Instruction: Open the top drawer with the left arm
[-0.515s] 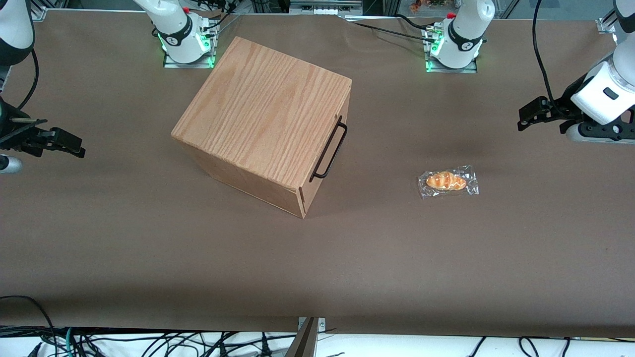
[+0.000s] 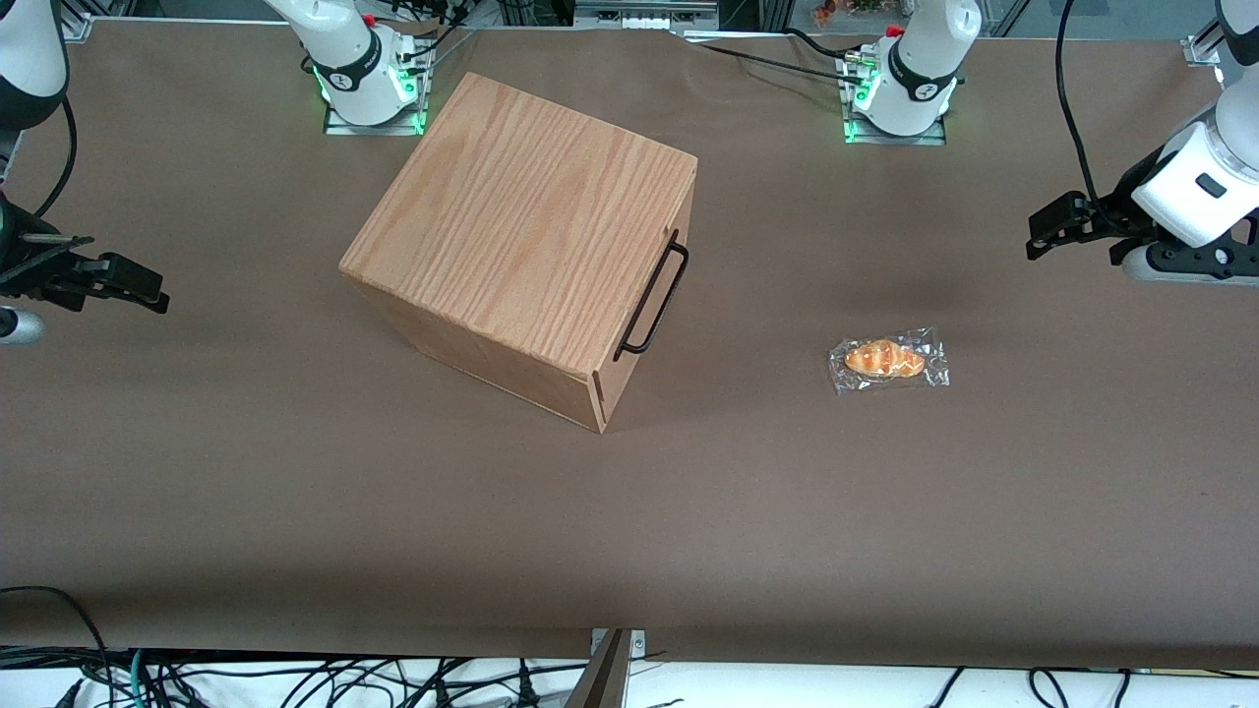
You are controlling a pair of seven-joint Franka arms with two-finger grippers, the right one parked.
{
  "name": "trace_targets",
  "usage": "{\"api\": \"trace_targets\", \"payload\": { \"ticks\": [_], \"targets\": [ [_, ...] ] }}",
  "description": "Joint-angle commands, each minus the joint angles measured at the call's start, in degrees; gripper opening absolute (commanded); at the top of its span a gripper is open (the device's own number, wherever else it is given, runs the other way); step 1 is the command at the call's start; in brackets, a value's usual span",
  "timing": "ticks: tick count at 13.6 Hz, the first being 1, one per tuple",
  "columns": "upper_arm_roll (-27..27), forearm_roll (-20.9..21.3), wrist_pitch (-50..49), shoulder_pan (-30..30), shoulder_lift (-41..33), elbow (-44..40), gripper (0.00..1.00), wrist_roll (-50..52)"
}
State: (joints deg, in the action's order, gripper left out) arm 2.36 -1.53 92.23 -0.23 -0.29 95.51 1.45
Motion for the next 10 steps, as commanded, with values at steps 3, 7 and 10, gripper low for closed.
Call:
{"api": "trace_targets", "payload": {
  "ticks": [3,7,10],
  "targets": [
    [0.1,-0.4,-0.47,0.32,-0.68,0.47,1.0,-1.01],
    [0.1,-0.32,-0.65,0.32,-0.59,0.47,1.0,-1.01],
    [0.1,-0.31,-0.74,0.32,-0.68,0.38,1.0,-0.92]
  ]
}}
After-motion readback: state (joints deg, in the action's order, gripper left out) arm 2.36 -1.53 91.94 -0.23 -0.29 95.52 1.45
